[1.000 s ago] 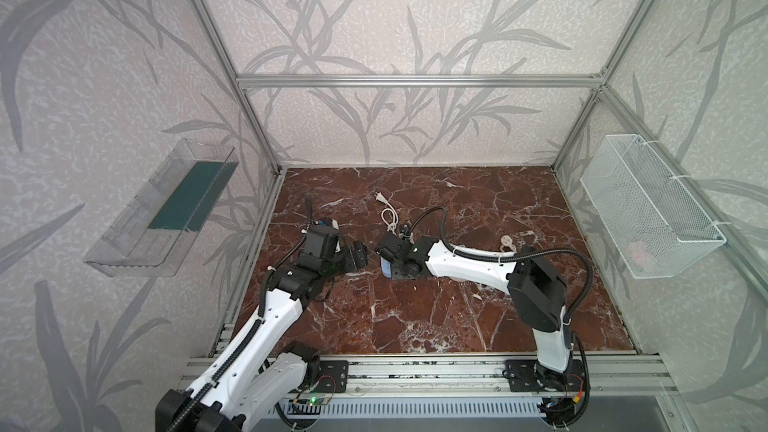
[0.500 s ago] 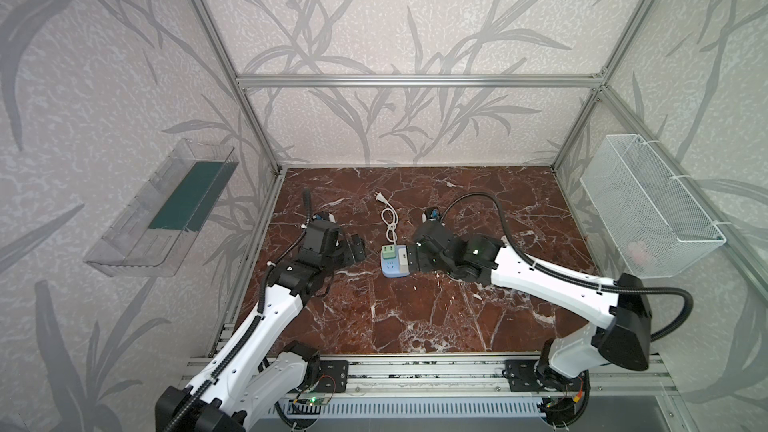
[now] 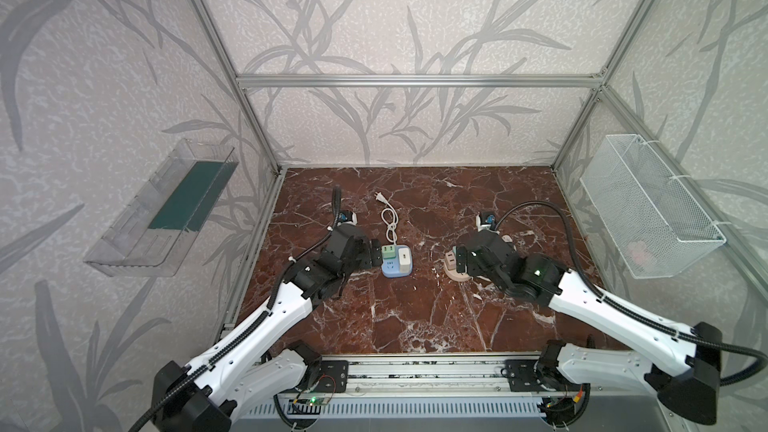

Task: Insert the plug

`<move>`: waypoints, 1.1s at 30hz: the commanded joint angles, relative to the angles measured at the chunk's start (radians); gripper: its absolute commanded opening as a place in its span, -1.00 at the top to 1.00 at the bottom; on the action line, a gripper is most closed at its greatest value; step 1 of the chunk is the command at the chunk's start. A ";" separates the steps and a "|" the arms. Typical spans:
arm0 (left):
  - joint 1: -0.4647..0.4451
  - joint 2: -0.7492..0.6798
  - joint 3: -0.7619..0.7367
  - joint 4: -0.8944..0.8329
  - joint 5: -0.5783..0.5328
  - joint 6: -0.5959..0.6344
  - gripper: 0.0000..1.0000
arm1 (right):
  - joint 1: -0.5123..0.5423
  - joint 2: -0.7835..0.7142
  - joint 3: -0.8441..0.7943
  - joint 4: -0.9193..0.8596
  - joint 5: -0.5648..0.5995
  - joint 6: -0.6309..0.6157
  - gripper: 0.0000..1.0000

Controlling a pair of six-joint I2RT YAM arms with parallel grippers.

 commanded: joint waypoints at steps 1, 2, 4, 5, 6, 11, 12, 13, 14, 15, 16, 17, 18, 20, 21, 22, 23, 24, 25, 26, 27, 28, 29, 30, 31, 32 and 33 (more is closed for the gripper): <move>-0.019 -0.037 -0.082 0.153 -0.175 0.100 -0.99 | -0.008 -0.088 -0.105 0.138 0.112 -0.089 -0.98; -0.020 -0.051 -0.123 0.211 -0.199 0.126 -0.98 | -0.007 -0.111 -0.135 0.172 0.099 -0.115 -0.98; -0.019 -0.086 -0.231 0.383 -0.241 0.183 -0.98 | -0.007 -0.128 -0.158 0.177 0.068 -0.106 -0.98; -0.019 -0.097 -0.270 0.441 -0.260 0.188 -0.98 | -0.007 -0.124 -0.156 0.158 0.060 -0.094 -0.98; -0.020 -0.108 -0.311 0.508 -0.284 0.198 -0.98 | -0.007 -0.117 -0.149 0.134 0.051 -0.091 -0.98; 0.001 -0.038 -0.402 0.796 -0.455 0.347 -0.98 | -0.008 -0.091 -0.118 0.055 0.012 -0.095 -0.98; 0.025 -0.009 -0.423 0.872 -0.457 0.372 -0.98 | -0.007 -0.096 -0.129 0.065 0.001 -0.097 -0.98; 0.061 0.018 -0.439 0.926 -0.448 0.390 -0.98 | -0.008 -0.105 -0.145 0.081 -0.009 -0.097 -0.98; 0.096 0.036 -0.448 0.948 -0.445 0.390 -0.98 | -0.007 -0.113 -0.160 0.095 -0.017 -0.097 -0.98; 0.141 0.051 -0.458 0.964 -0.436 0.378 -0.98 | -0.007 -0.123 -0.179 0.114 -0.026 -0.095 -0.98; 0.194 0.050 -0.457 0.947 -0.432 0.338 -0.99 | -0.007 -0.133 -0.194 0.130 -0.034 -0.093 -0.98; 0.228 0.035 -0.447 0.894 -0.428 0.286 -0.99 | -0.008 -0.140 -0.206 0.140 -0.042 -0.092 -0.98; 0.258 0.023 -0.451 0.887 -0.438 0.273 -0.99 | -0.007 -0.146 -0.215 0.152 -0.051 -0.094 -0.98; 0.272 0.015 -0.481 0.963 -0.498 0.341 -0.99 | -0.008 -0.157 -0.224 0.157 -0.072 -0.094 -0.98; 0.275 0.002 -0.485 0.962 -0.500 0.355 -0.99 | -0.008 -0.162 -0.225 0.154 -0.081 -0.095 -0.98; 0.282 0.001 -0.488 0.969 -0.475 0.398 -0.99 | -0.008 -0.169 -0.228 0.149 -0.089 -0.101 -0.98; 0.290 0.018 -0.486 0.978 -0.451 0.450 -0.99 | -0.007 -0.175 -0.228 0.145 -0.090 -0.107 -0.98; 0.293 0.054 -0.483 0.994 -0.468 0.497 -0.99 | -0.008 -0.181 -0.226 0.136 -0.087 -0.109 -0.98; 0.297 0.110 -0.476 1.018 -0.513 0.504 -0.99 | -0.007 -0.188 -0.226 0.126 -0.082 -0.114 -0.98; 0.310 0.163 -0.477 1.057 -0.527 0.508 -0.98 | -0.007 -0.195 -0.225 0.121 -0.077 -0.118 -0.98; 0.330 0.234 -0.484 1.117 -0.503 0.528 -0.99 | -0.007 -0.201 -0.227 0.120 -0.072 -0.121 -0.98; 0.352 0.306 -0.496 1.219 -0.465 0.557 -0.98 | -0.007 -0.208 -0.228 0.125 -0.069 -0.134 -0.98; 0.370 0.367 -0.501 1.335 -0.482 0.594 -0.99 | -0.007 -0.214 -0.230 0.131 -0.068 -0.143 -0.98; 0.379 0.418 -0.508 1.455 -0.505 0.618 -0.99 | -0.008 -0.221 -0.234 0.138 -0.065 -0.147 -0.98; 0.407 0.463 -0.532 1.583 -0.463 0.629 -0.99 | -0.007 -0.226 -0.238 0.143 -0.060 -0.157 -0.98; 0.442 0.485 -0.553 1.619 -0.415 0.535 -0.99 | -0.007 -0.230 -0.238 0.149 -0.053 -0.164 -0.98; 0.493 0.508 -0.568 1.638 -0.304 0.507 -0.97 | -0.007 -0.233 -0.239 0.155 -0.049 -0.171 -0.98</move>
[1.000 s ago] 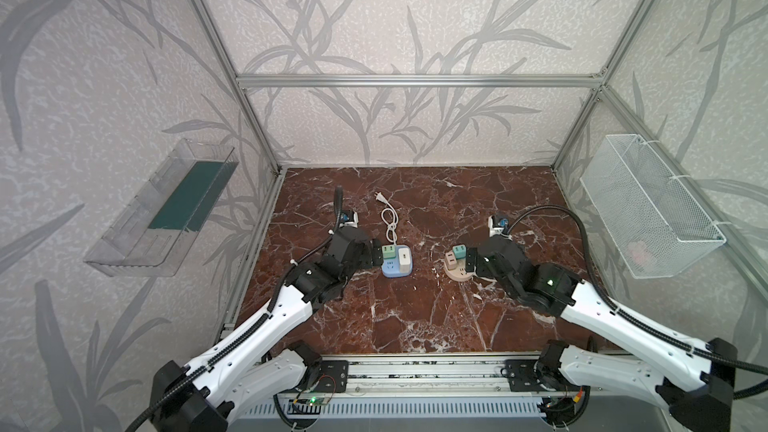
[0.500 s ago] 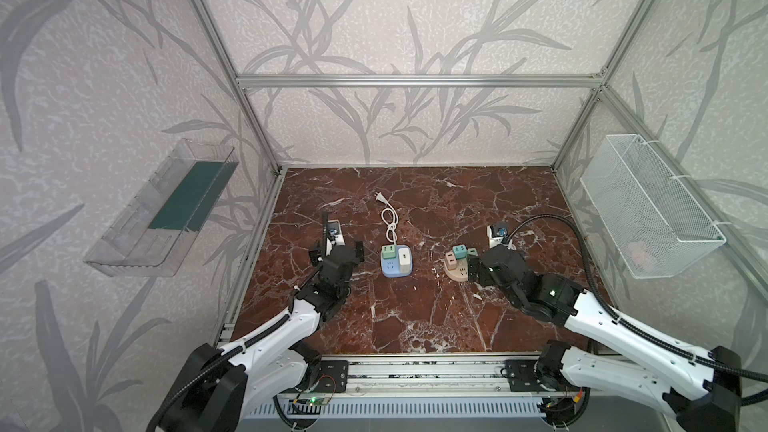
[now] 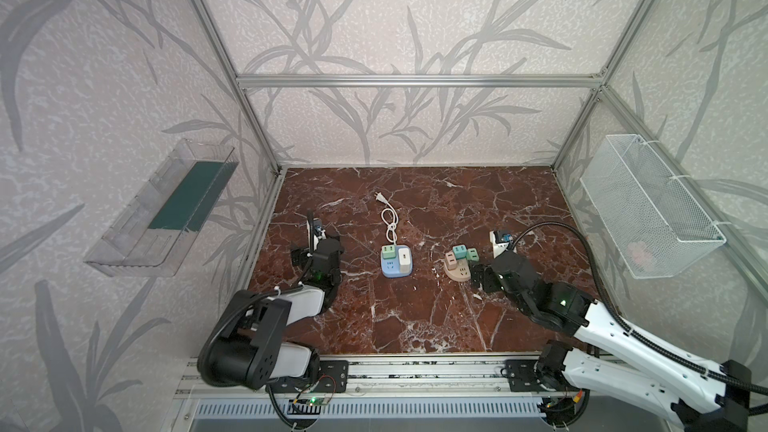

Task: Insert the plug

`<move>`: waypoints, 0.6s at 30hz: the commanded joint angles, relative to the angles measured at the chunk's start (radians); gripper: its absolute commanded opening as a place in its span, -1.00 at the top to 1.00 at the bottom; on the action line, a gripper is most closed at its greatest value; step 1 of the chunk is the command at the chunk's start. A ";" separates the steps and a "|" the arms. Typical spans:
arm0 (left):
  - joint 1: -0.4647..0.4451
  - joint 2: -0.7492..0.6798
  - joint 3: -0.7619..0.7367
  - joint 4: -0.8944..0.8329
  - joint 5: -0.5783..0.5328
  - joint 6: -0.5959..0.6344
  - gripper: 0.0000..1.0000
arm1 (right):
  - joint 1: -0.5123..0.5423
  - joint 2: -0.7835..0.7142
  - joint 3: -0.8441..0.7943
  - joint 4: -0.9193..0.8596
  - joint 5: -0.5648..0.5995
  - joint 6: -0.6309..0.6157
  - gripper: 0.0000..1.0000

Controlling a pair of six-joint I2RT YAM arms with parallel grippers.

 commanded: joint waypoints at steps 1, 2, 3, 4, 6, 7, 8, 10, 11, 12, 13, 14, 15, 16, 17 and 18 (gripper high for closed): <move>0.112 0.069 -0.051 0.339 0.219 -0.023 -0.97 | -0.001 -0.020 -0.011 0.033 0.034 -0.043 -0.98; 0.134 0.081 -0.052 0.319 0.289 -0.046 -0.97 | -0.001 -0.021 -0.008 0.037 0.043 -0.052 -0.98; 0.144 0.091 -0.040 0.294 0.298 -0.055 -0.96 | -0.001 -0.021 -0.005 0.042 0.051 -0.066 -0.98; 0.150 0.119 -0.036 0.327 0.303 -0.052 -0.97 | -0.003 -0.020 -0.001 0.045 0.062 -0.081 -0.98; 0.152 0.129 -0.030 0.326 0.317 -0.044 -0.98 | -0.001 -0.016 0.004 0.061 0.085 -0.127 -0.98; 0.152 0.107 -0.018 0.267 0.324 -0.053 -0.97 | -0.001 -0.012 0.002 0.083 0.098 -0.168 -0.98; 0.151 0.099 -0.008 0.238 0.335 -0.045 -0.94 | -0.001 -0.006 -0.007 0.116 0.121 -0.214 -0.98; 0.152 0.122 0.004 0.256 0.358 -0.016 -0.95 | -0.012 0.024 -0.039 0.192 0.195 -0.304 -0.98; 0.150 0.126 0.014 0.244 0.354 -0.014 -0.98 | -0.036 0.059 -0.046 0.213 0.239 -0.330 -0.98; 0.150 0.112 0.022 0.199 0.344 -0.035 -0.98 | -0.065 0.092 -0.045 0.219 0.291 -0.319 -0.98; 0.151 0.107 0.033 0.175 0.316 -0.050 -0.98 | -0.095 0.126 -0.045 0.228 0.358 -0.286 -0.98; 0.150 0.117 0.044 0.175 0.311 -0.041 -0.98 | -0.132 0.147 -0.051 0.253 0.381 -0.262 -0.99; 0.148 0.122 0.052 0.167 0.317 -0.033 -0.98 | -0.162 0.156 -0.068 0.290 0.376 -0.264 -0.99; 0.148 0.116 0.065 0.129 0.325 -0.033 -0.98 | -0.196 0.159 -0.097 0.362 0.360 -0.286 -0.98; 0.148 0.115 0.082 0.097 0.327 -0.032 -0.98 | -0.229 0.162 -0.139 0.459 0.346 -0.315 -0.98; 0.148 0.115 0.080 0.099 0.331 -0.033 -0.98 | -0.259 0.167 -0.178 0.557 0.334 -0.352 -0.98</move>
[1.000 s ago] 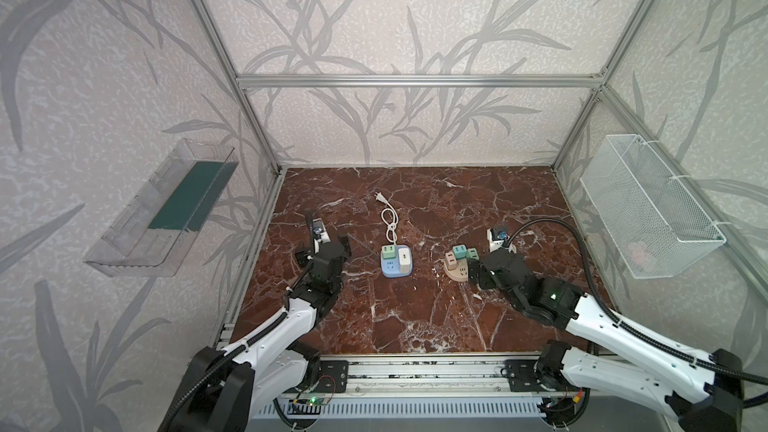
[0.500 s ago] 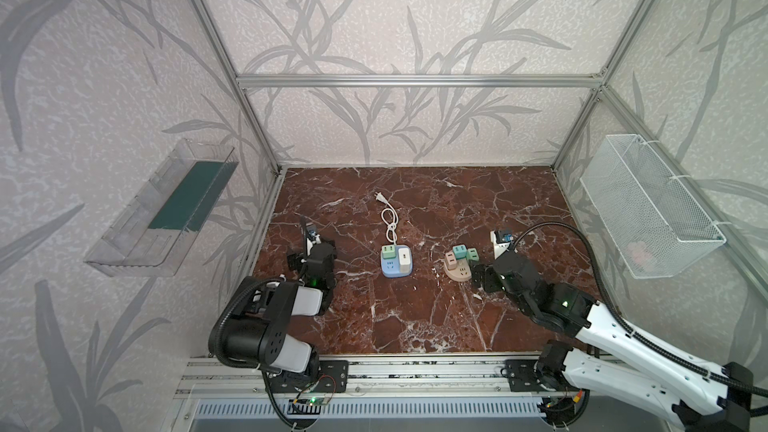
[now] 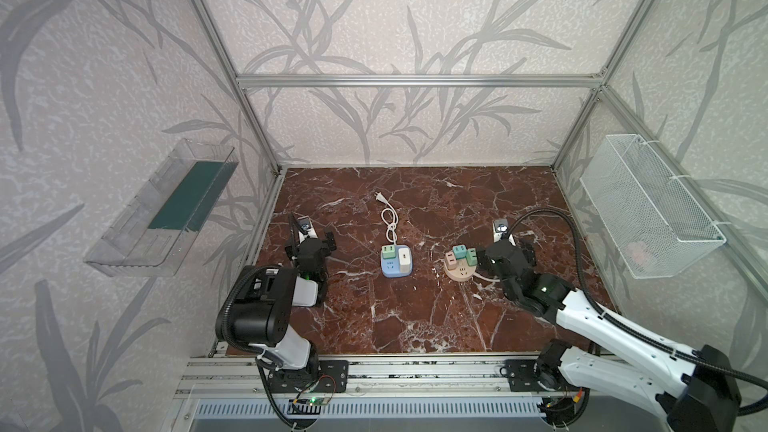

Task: Insert the plug

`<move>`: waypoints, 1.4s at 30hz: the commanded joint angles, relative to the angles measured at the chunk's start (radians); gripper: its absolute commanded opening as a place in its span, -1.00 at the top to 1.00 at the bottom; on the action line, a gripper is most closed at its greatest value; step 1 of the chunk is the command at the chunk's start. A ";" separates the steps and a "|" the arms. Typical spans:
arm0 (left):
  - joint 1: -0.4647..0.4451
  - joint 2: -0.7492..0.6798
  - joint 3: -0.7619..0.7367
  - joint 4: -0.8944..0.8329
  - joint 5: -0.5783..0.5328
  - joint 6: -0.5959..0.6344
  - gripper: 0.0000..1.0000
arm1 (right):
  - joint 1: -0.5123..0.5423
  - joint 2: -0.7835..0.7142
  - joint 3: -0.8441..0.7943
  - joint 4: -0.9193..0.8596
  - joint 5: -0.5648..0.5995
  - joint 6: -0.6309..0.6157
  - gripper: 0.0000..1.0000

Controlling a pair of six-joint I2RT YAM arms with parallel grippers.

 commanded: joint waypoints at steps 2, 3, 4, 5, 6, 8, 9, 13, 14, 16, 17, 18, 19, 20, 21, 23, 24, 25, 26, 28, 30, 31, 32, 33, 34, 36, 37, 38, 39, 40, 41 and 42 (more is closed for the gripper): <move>-0.001 -0.004 0.027 -0.047 0.020 0.007 -0.98 | -0.144 0.052 -0.136 0.437 0.056 -0.113 -0.98; 0.000 -0.007 0.029 -0.052 0.021 0.007 -0.98 | -0.192 0.088 -0.149 0.508 0.034 -0.125 -0.98; 0.000 -0.005 0.027 -0.049 0.021 0.008 -0.98 | -0.237 0.128 -0.132 0.510 0.018 -0.116 -0.98; 0.000 -0.005 0.027 -0.048 0.022 0.008 -0.98 | -0.275 0.178 -0.119 0.544 0.009 -0.129 -0.98; 0.002 -0.007 0.028 -0.050 0.020 0.007 -0.98 | -0.309 0.230 -0.121 0.609 0.002 -0.140 -0.98; 0.001 -0.005 0.027 -0.048 0.022 0.007 -0.98 | -0.370 0.357 -0.153 0.789 -0.033 -0.173 -0.98; 0.001 -0.006 0.027 -0.050 0.023 0.007 -0.98 | -0.398 0.428 -0.179 0.929 -0.062 -0.194 -0.98; 0.002 -0.005 0.027 -0.049 0.024 0.007 -0.98 | -0.427 0.543 -0.183 1.104 -0.270 -0.292 -0.98; 0.001 -0.006 0.027 -0.050 0.024 0.006 -0.98 | -0.424 0.548 -0.179 1.094 -0.303 -0.317 -0.98; 0.002 -0.005 0.028 -0.050 0.024 0.006 -0.98 | -0.474 0.522 -0.169 1.021 -0.410 -0.267 -0.98; 0.001 -0.007 0.027 -0.050 0.024 0.006 -0.98 | -0.526 0.528 -0.197 1.055 -0.522 -0.236 -0.98; 0.001 -0.006 0.027 -0.050 0.025 0.007 -0.98 | -0.560 0.546 -0.231 1.121 -0.606 -0.228 -0.98; 0.001 -0.006 0.027 -0.050 0.025 0.007 -0.98 | -0.564 0.589 -0.279 1.277 -0.609 -0.233 -0.98; 0.003 -0.005 0.028 -0.050 0.025 0.007 -0.98 | -0.564 0.601 -0.305 1.353 -0.604 -0.236 -0.98; 0.002 -0.007 0.027 -0.050 0.026 0.007 -0.98 | -0.563 0.575 -0.311 1.311 -0.584 -0.219 -0.98; 0.002 -0.006 0.029 -0.051 0.026 0.007 -0.98 | -0.563 0.572 -0.290 1.268 -0.594 -0.228 -0.98; 0.004 -0.006 0.029 -0.051 0.026 0.006 -0.98 | -0.559 0.589 -0.284 1.290 -0.597 -0.241 -0.98; 0.003 -0.006 0.029 -0.051 0.026 0.007 -0.98 | -0.549 0.583 -0.290 1.291 -0.596 -0.250 -0.98; 0.002 -0.006 0.028 -0.051 0.026 0.007 -0.98 | -0.545 0.583 -0.297 1.300 -0.608 -0.259 -0.98; 0.002 -0.006 0.028 -0.051 0.026 0.007 -0.98 | -0.545 0.589 -0.298 1.318 -0.618 -0.265 -0.98; 0.003 -0.006 0.029 -0.050 0.026 0.006 -0.98 | -0.544 0.590 -0.284 1.294 -0.623 -0.268 -0.98; 0.002 -0.007 0.028 -0.051 0.026 0.007 -0.98 | -0.542 0.586 -0.273 1.270 -0.633 -0.272 -0.98; 0.003 -0.006 0.028 -0.050 0.027 0.007 -0.98 | -0.542 0.581 -0.263 1.239 -0.644 -0.273 -0.98; 0.004 -0.007 0.029 -0.051 0.026 0.007 -0.98 | -0.540 0.583 -0.247 1.224 -0.655 -0.280 -0.98; 0.003 -0.006 0.028 -0.050 0.027 0.007 -0.98 | -0.540 0.580 -0.220 1.167 -0.675 -0.290 -0.98; 0.003 -0.006 0.028 -0.051 0.026 0.006 -0.98 | -0.540 0.574 -0.214 1.134 -0.672 -0.282 -0.98; 0.004 -0.006 0.028 -0.051 0.026 0.007 -0.98 | -0.540 0.586 -0.221 1.172 -0.674 -0.287 -0.98; 0.002 -0.006 0.028 -0.050 0.027 0.008 -0.98 | -0.540 0.579 -0.218 1.157 -0.675 -0.286 -0.98; 0.003 -0.007 0.028 -0.051 0.026 0.006 -0.98 | -0.540 0.578 -0.217 1.144 -0.673 -0.284 -0.98; 0.002 -0.006 0.029 -0.050 0.026 0.007 -0.98 | -0.540 0.584 -0.218 1.165 -0.675 -0.285 -0.98; 0.003 -0.007 0.028 -0.051 0.026 0.006 -0.98 | -0.540 0.580 -0.217 1.152 -0.675 -0.284 -0.98; 0.004 -0.006 0.029 -0.051 0.026 0.007 -0.98 | -0.540 0.581 -0.215 1.152 -0.675 -0.286 -0.98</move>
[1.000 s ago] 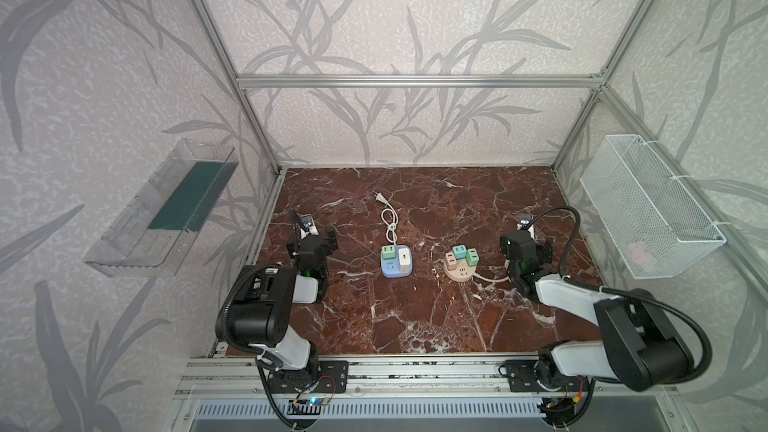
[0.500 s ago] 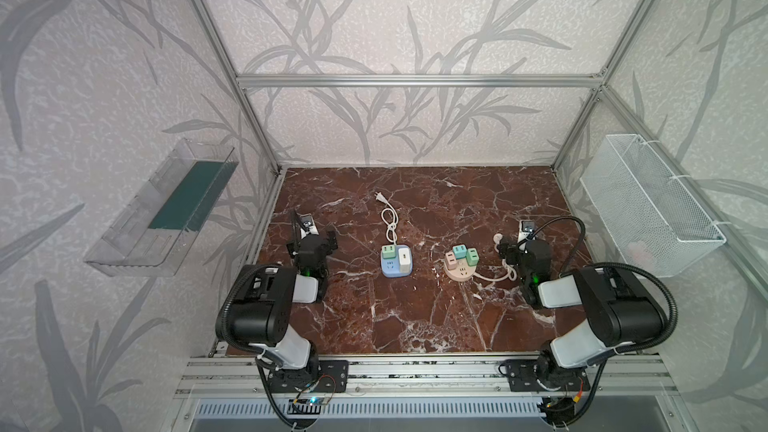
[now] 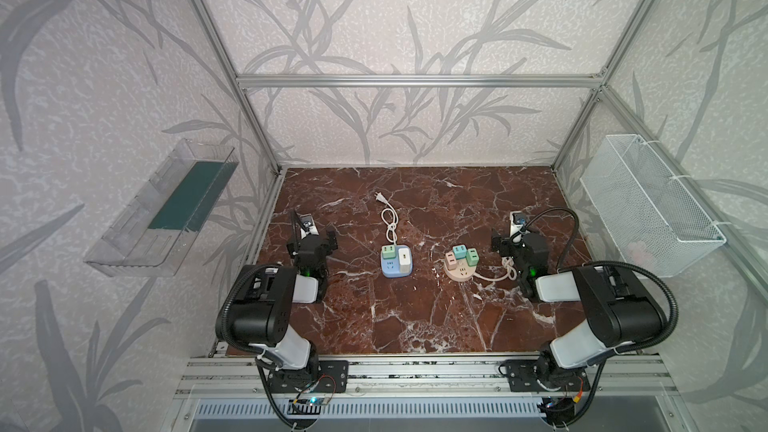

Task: Insert the plug

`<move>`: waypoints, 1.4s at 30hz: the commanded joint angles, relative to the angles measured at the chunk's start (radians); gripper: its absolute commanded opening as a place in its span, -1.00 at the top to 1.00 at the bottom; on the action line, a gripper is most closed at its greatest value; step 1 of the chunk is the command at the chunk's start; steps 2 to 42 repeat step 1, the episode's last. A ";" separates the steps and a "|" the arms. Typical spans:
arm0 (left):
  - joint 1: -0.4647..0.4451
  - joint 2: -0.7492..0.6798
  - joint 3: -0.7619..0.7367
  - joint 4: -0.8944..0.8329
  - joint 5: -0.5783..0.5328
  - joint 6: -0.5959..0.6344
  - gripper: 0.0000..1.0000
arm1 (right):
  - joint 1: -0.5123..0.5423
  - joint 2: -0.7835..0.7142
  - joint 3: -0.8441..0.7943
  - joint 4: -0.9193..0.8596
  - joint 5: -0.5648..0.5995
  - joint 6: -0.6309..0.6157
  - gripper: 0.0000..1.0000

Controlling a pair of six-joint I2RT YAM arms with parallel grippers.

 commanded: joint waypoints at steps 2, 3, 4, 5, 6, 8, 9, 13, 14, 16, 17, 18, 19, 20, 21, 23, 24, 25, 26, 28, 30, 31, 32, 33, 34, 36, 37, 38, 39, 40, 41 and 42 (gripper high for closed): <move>0.002 -0.006 0.015 -0.003 0.005 0.005 -0.98 | 0.002 0.002 0.018 -0.014 -0.016 -0.013 -0.98; 0.002 -0.006 0.015 -0.003 0.005 0.005 -0.98 | 0.002 0.002 0.018 -0.014 -0.016 -0.013 -0.98; 0.002 -0.006 0.015 -0.003 0.005 0.005 -0.98 | 0.002 0.002 0.018 -0.014 -0.016 -0.013 -0.98; 0.002 -0.006 0.015 -0.003 0.005 0.005 -0.98 | 0.002 0.002 0.018 -0.014 -0.016 -0.013 -0.98; 0.002 -0.006 0.015 -0.003 0.005 0.005 -0.98 | 0.002 0.002 0.018 -0.014 -0.016 -0.013 -0.98; 0.002 -0.006 0.015 -0.003 0.005 0.005 -0.98 | 0.002 0.002 0.018 -0.014 -0.016 -0.013 -0.98; 0.002 -0.006 0.015 -0.003 0.005 0.005 -0.98 | 0.002 0.002 0.018 -0.014 -0.016 -0.013 -0.98; 0.002 -0.006 0.015 -0.003 0.005 0.005 -0.98 | 0.002 0.002 0.018 -0.014 -0.016 -0.013 -0.98; 0.002 -0.006 0.015 -0.003 0.005 0.005 -0.98 | 0.002 0.002 0.018 -0.014 -0.016 -0.013 -0.98; 0.002 -0.006 0.015 -0.003 0.005 0.005 -0.98 | 0.002 0.002 0.018 -0.014 -0.016 -0.013 -0.98; 0.002 -0.006 0.015 -0.003 0.005 0.005 -0.98 | 0.002 0.002 0.018 -0.014 -0.016 -0.013 -0.98; 0.002 -0.006 0.015 -0.003 0.005 0.005 -0.98 | 0.002 0.002 0.018 -0.014 -0.016 -0.013 -0.98; 0.002 -0.006 0.015 -0.003 0.005 0.005 -0.98 | 0.002 0.002 0.018 -0.014 -0.016 -0.013 -0.98; 0.002 -0.006 0.015 -0.003 0.005 0.005 -0.98 | 0.002 0.002 0.018 -0.014 -0.016 -0.013 -0.98; 0.002 -0.006 0.015 -0.003 0.005 0.005 -0.98 | 0.002 0.002 0.018 -0.014 -0.016 -0.013 -0.98; 0.002 -0.006 0.015 -0.003 0.005 0.005 -0.98 | 0.002 0.002 0.018 -0.014 -0.016 -0.013 -0.98; 0.002 -0.006 0.015 -0.003 0.005 0.005 -0.98 | 0.002 0.002 0.018 -0.014 -0.016 -0.013 -0.98; 0.002 -0.006 0.015 -0.003 0.005 0.005 -0.98 | 0.002 0.002 0.018 -0.014 -0.016 -0.013 -0.98; 0.002 -0.006 0.015 -0.003 0.005 0.005 -0.98 | 0.002 0.002 0.018 -0.014 -0.016 -0.013 -0.98; 0.002 -0.006 0.015 -0.003 0.005 0.005 -0.98 | 0.002 0.002 0.018 -0.014 -0.016 -0.013 -0.98; 0.002 -0.006 0.015 -0.003 0.005 0.005 -0.98 | 0.002 0.002 0.018 -0.014 -0.016 -0.013 -0.98; 0.002 -0.006 0.015 -0.003 0.005 0.005 -0.98 | 0.002 0.002 0.018 -0.014 -0.016 -0.013 -0.98; 0.002 -0.006 0.015 -0.003 0.005 0.005 -0.98 | 0.002 0.002 0.018 -0.014 -0.016 -0.013 -0.98; 0.002 -0.006 0.015 -0.003 0.005 0.005 -0.98 | 0.002 0.002 0.018 -0.014 -0.016 -0.013 -0.98; 0.002 -0.006 0.015 -0.003 0.005 0.005 -0.98 | 0.002 0.002 0.018 -0.014 -0.016 -0.013 -0.98; 0.002 -0.006 0.015 -0.003 0.005 0.005 -0.98 | 0.002 0.002 0.018 -0.014 -0.016 -0.013 -0.98; 0.002 -0.006 0.015 -0.003 0.005 0.005 -0.98 | 0.002 0.002 0.018 -0.014 -0.016 -0.013 -0.98; 0.002 -0.006 0.015 -0.003 0.005 0.005 -0.98 | 0.002 0.002 0.018 -0.014 -0.016 -0.013 -0.98; 0.002 -0.006 0.015 -0.003 0.005 0.005 -0.98 | 0.002 0.002 0.018 -0.014 -0.016 -0.013 -0.98; 0.002 -0.006 0.015 -0.003 0.005 0.005 -0.98 | 0.002 0.002 0.018 -0.014 -0.016 -0.013 -0.98; 0.002 -0.006 0.015 -0.003 0.005 0.005 -0.98 | 0.002 0.002 0.018 -0.014 -0.016 -0.013 -0.98; 0.002 -0.006 0.015 -0.003 0.005 0.005 -0.98 | 0.002 0.002 0.018 -0.014 -0.016 -0.013 -0.98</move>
